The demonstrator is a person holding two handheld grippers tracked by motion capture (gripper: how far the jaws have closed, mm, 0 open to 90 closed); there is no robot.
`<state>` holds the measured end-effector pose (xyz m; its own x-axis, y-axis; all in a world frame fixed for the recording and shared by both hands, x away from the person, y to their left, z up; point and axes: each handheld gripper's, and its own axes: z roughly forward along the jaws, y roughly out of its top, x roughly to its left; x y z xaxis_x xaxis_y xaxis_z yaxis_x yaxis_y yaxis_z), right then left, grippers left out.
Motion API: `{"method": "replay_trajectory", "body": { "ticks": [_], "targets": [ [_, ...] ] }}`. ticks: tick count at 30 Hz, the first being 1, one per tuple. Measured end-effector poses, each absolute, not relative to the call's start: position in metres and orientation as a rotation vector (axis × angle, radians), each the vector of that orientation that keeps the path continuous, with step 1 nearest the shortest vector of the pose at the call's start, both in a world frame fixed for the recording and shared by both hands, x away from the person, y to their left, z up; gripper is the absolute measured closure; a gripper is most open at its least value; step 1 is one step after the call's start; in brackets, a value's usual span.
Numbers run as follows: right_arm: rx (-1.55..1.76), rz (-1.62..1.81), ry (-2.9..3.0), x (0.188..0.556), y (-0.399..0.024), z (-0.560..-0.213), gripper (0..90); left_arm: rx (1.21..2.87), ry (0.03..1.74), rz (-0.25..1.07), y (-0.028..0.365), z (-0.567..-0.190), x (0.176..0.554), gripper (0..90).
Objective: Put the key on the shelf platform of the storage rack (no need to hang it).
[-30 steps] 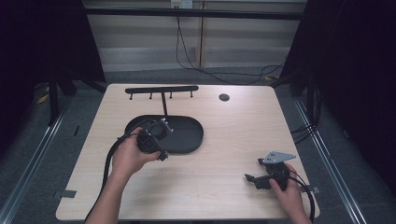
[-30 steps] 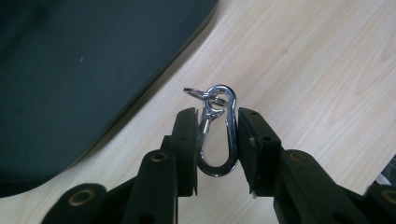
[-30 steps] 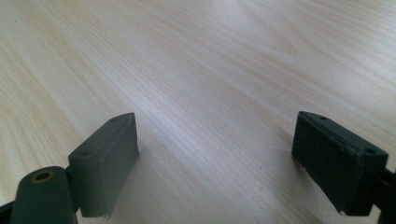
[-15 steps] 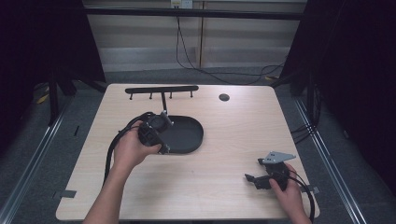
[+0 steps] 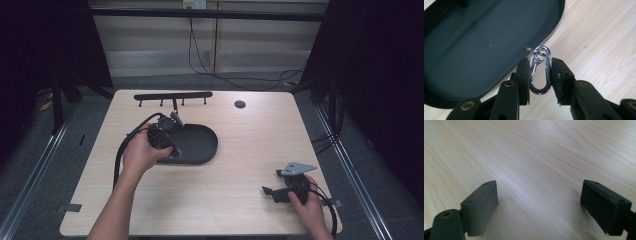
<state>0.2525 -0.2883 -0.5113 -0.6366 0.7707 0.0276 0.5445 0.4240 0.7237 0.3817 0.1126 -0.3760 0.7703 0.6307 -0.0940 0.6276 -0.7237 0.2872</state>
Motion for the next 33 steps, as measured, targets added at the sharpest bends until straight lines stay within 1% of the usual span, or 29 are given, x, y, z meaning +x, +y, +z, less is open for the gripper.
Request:
{"method": "replay_trajectory", "body": {
  "ticks": [7, 18, 23, 33],
  "targets": [
    [1.135, 1.035, 2.374, 0.252, -0.288, -0.511, 13.9, 2.661, 1.001, 0.024, 0.113, -0.376, 0.389, 69.0],
    [1.135, 1.035, 2.374, 0.252, -0.288, -0.511, 14.0, 2.641, 1.062, 0.03, 0.113, -0.387, 0.404, 69.0],
    [1.135, 1.035, 2.374, 0.252, -0.288, -0.511, 13.9, 2.638, 1.07, 0.021, 0.113, -0.392, 0.408, 69.0],
    [1.135, 1.035, 2.374, 0.252, -0.288, -0.511, 13.9, 2.648, 1.092, 0.047, 0.11, -0.401, 0.416, 69.0]
  ]
}}
